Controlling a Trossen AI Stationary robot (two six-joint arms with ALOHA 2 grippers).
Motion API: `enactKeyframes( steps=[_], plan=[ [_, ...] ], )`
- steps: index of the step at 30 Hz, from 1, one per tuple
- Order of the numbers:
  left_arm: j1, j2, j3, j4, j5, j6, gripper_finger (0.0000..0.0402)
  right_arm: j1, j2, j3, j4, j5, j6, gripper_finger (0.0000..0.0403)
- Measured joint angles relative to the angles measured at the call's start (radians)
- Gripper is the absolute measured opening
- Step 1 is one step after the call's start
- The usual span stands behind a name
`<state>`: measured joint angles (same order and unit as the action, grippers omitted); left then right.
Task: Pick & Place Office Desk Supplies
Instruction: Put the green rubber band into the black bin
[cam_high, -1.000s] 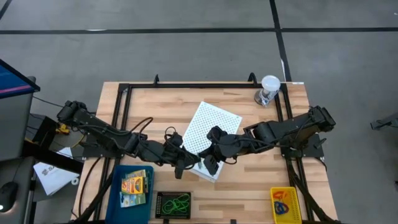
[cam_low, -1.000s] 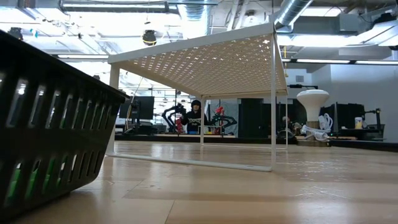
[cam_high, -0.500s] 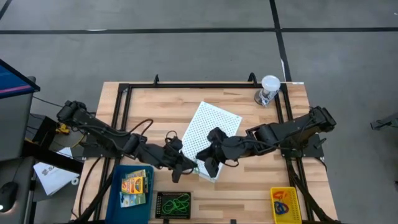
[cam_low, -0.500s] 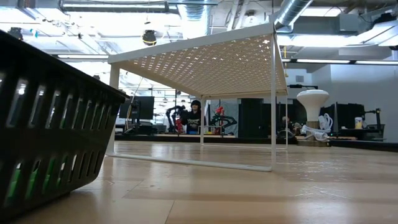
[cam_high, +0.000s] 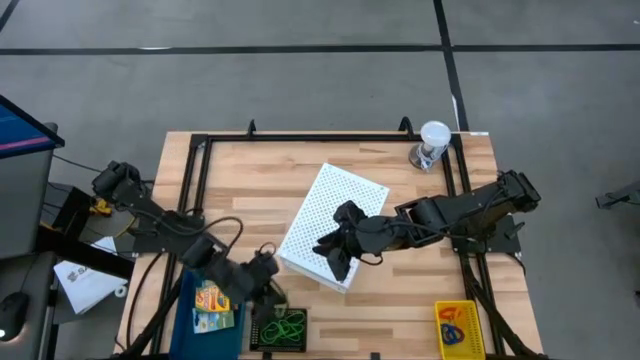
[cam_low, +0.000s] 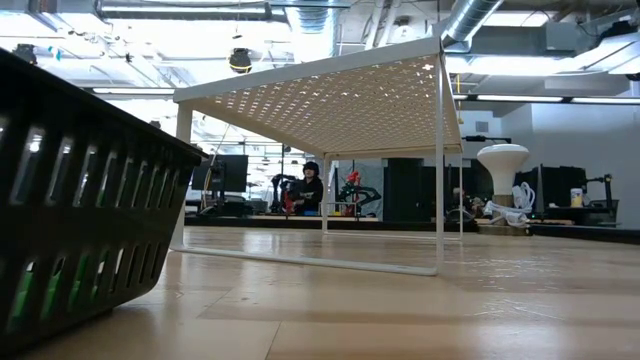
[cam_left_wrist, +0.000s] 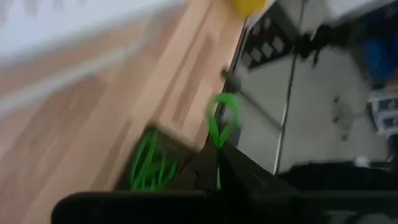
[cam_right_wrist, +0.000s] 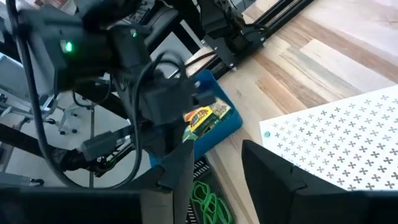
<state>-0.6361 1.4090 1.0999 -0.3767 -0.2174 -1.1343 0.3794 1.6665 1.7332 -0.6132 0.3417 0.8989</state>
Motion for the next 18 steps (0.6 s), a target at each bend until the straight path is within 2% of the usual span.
enactKeyframes(
  steps=[5, 8, 12, 18],
  plan=[
    [-0.088, 0.0, -0.053, 0.004, -0.053, -0.073, 0.0, 0.012, 0.0, 0.0, -0.004, 0.003, 0.009, 0.013],
    [-0.123, 0.019, -0.109, 0.081, -0.064, -0.126, 0.0, 0.027, 0.0, 0.0, -0.012, 0.008, 0.023, 0.013],
    [-0.144, 0.084, -0.152, 0.14, -0.08, -0.156, 0.0, 0.058, 0.0, 0.0, -0.045, 0.044, 0.067, 0.013],
    [-0.146, 0.224, -0.156, 0.25, -0.034, -0.157, 0.0, 0.112, 0.0, 0.0, -0.102, 0.095, 0.144, 0.013]
  ],
)
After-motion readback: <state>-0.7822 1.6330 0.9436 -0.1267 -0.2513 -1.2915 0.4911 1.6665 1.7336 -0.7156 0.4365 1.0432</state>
